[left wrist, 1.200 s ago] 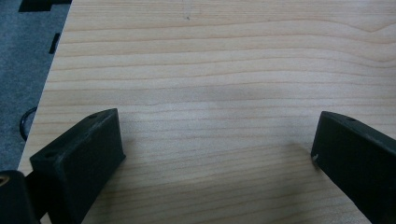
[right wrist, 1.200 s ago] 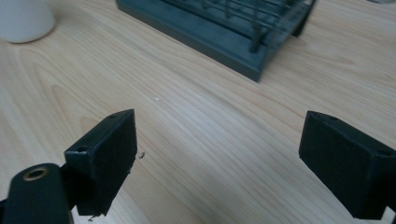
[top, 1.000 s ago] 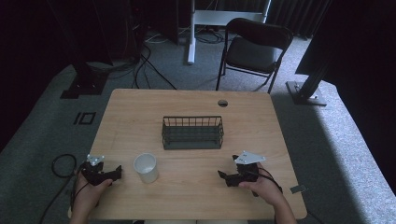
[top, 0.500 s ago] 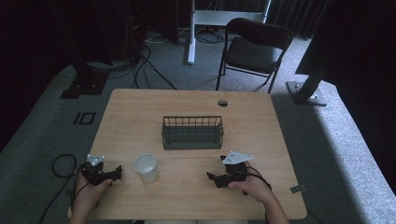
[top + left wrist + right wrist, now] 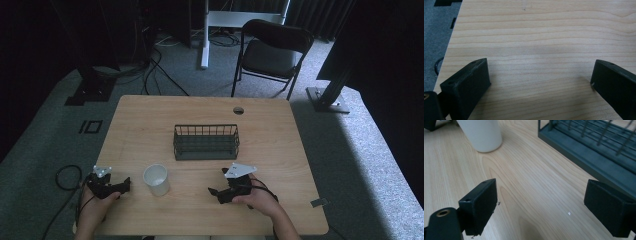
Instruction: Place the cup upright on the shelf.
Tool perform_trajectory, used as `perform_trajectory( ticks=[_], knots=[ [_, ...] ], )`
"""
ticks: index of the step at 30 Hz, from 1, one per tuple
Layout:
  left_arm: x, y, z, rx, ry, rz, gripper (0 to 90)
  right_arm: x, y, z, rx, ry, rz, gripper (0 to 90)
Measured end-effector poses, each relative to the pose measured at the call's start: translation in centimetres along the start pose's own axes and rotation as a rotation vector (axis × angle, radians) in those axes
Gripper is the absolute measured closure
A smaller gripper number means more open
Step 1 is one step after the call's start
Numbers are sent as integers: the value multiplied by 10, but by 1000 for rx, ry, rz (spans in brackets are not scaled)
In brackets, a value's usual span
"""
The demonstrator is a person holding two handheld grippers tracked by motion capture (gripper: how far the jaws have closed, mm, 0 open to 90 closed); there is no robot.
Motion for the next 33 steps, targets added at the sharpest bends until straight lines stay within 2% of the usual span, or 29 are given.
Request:
perform_trajectory(
  ticks=[13, 33],
  knots=[
    [0, 0, 0, -1, 0, 1, 25, 22, -25, -20, -15, -54, 64, 112],
    [0, 0, 0, 0, 0, 0, 25, 49, -50, -49, -25, -111, 113, 112]
  ],
)
Point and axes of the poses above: each handheld gripper's, and its own axes: z roughly backward along the jaws, y roughly out of its underside, x roughly to its left, the point moved 4 cm from there along -z, roughly forward along the jaws, and after that the axes turned 10 degrees about x, right-handed, at the moved point
